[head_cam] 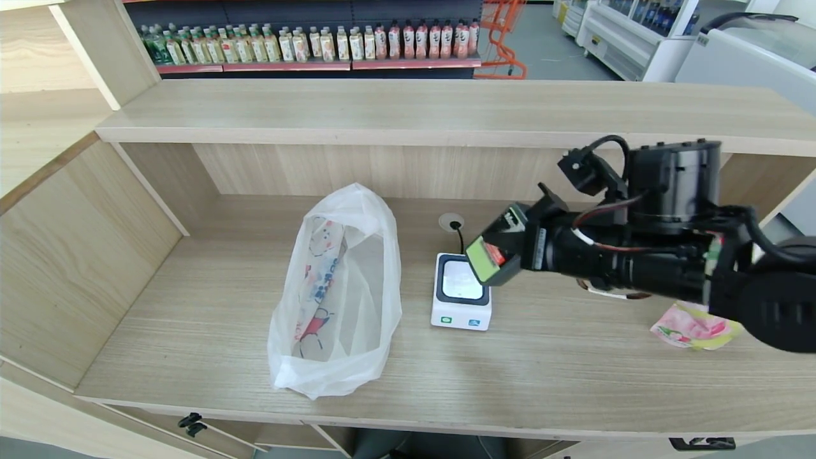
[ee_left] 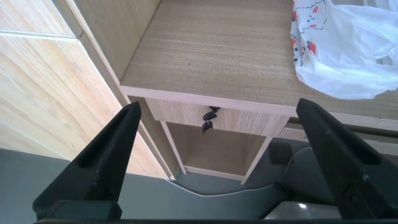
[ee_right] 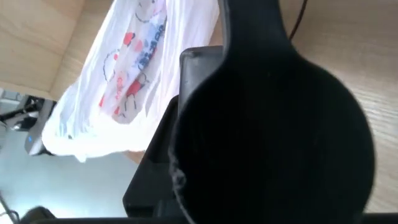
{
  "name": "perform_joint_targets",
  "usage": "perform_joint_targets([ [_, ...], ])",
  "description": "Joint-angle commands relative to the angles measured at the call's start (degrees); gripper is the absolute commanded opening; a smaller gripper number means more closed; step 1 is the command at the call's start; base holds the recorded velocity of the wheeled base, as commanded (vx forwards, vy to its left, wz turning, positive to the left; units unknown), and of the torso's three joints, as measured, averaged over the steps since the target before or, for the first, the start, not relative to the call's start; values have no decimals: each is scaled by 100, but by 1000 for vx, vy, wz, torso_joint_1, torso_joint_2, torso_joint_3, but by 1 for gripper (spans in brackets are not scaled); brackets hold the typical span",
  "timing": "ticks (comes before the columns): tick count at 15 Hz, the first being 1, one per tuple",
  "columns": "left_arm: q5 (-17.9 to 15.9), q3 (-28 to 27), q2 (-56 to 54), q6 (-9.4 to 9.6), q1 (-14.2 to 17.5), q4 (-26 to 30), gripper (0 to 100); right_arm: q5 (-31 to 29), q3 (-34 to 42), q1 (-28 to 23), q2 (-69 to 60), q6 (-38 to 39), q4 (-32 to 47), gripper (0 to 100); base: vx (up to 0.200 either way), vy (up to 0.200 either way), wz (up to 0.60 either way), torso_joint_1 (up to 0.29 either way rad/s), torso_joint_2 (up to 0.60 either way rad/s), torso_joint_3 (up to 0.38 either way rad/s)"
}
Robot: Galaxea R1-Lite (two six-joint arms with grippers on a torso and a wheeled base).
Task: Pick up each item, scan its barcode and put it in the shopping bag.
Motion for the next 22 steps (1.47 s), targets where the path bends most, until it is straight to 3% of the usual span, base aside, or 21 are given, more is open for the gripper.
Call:
perform_joint_targets([
  [1, -5, 0, -2, 6, 1, 1, 100, 3, 1162, -39, -1214, -522, -73, 0, 0, 0, 0, 0, 0, 0],
  [3, 3, 0, -2, 6, 1, 1, 100, 3, 1575, -39, -1530, -531, -170, 0, 0, 0, 0, 0, 0, 0],
  [10, 3, 0, -2, 23, 1, 1, 100, 285, 1557, -12, -1767, -91, -161, 0, 0, 0, 0, 0, 0, 0],
  [13, -5, 0, -2, 14, 1, 1, 100, 540, 1531, 14, -1706, 32, -161, 0, 0, 200, 0, -6, -1, 9],
  [17, -5, 0, -2, 6, 1, 1, 100, 645, 1206, 331, -1433, 717, -38, 0, 0, 200, 0, 11, 4, 1],
  [22, 3, 0, -2, -3, 1, 1, 100, 592, 749, 436, -642, 1148, -20, 0, 0, 0, 0, 0, 0, 0],
])
